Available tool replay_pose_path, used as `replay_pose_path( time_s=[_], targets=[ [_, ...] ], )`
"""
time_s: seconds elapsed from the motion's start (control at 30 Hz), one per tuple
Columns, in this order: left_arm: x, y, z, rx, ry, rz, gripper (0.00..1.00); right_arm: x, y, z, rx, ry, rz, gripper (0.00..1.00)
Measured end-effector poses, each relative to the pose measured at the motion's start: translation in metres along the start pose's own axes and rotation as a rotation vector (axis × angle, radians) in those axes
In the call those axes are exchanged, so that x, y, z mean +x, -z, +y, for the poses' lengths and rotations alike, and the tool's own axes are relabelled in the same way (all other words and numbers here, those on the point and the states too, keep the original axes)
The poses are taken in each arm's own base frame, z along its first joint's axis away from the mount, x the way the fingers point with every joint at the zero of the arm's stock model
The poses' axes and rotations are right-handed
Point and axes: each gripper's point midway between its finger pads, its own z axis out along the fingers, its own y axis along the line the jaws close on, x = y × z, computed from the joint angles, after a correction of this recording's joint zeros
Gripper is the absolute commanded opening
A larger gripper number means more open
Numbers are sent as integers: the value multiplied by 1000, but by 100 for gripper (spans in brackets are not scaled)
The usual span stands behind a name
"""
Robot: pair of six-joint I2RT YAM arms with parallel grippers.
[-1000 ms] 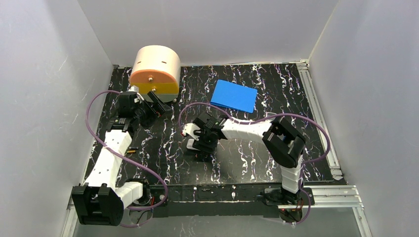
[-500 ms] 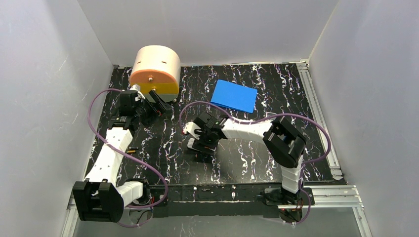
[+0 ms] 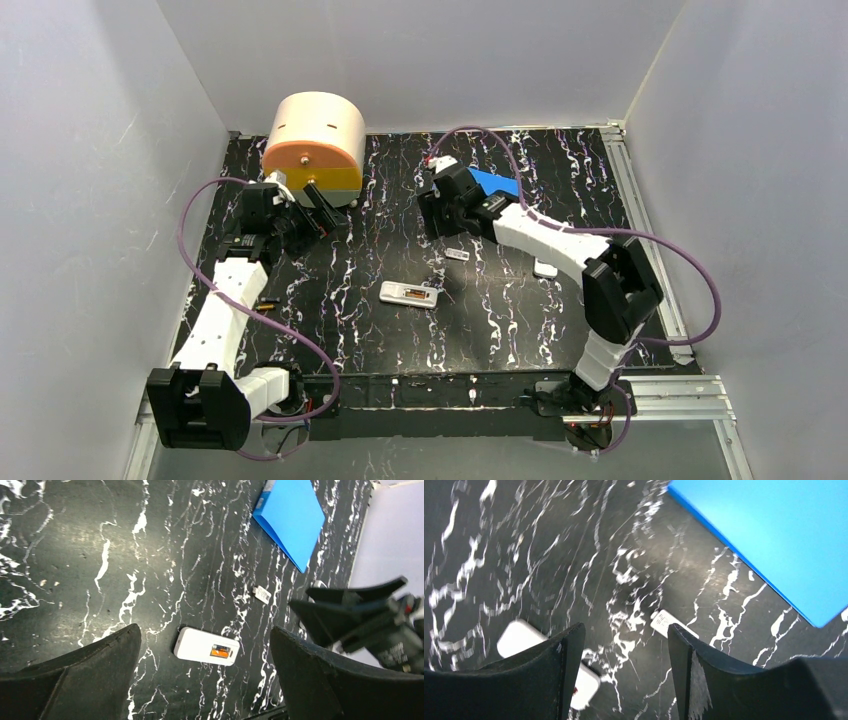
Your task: Load the batteries into the remote control
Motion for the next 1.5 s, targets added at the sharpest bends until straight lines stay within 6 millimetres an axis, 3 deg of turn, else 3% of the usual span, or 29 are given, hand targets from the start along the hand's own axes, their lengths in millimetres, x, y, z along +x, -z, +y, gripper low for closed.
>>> replay_pose_path(
  time_s=[0.13, 0.2, 0.27, 0.4, 0.57, 0.67, 0.97, 1.5],
  targets=[
    [6, 0, -9, 51, -7, 38, 98, -9, -13, -28, 146, -239, 17, 56],
    [8, -2, -12, 71, -8, 61, 98, -7, -24, -37, 200, -363, 39, 39],
    [12, -3, -13, 83, -9, 81, 98, 5, -33, -45, 239, -456, 70, 30],
    [16, -3, -17, 109, -16, 105, 98, 28, -56, -59, 302, -586, 131, 23],
    [19, -1, -21, 138, -26, 125, 98, 53, -85, -62, 347, -630, 214, 22],
    [21, 0, -23, 150, -29, 133, 98, 47, -86, -60, 334, -632, 207, 22],
    [24, 2, -28, 184, -44, 153, 98, 59, -82, -55, 316, -593, 261, 21],
    [25, -6, -29, 198, -36, 179, 98, 112, -37, -28, 134, -321, 512, 28]
  ],
)
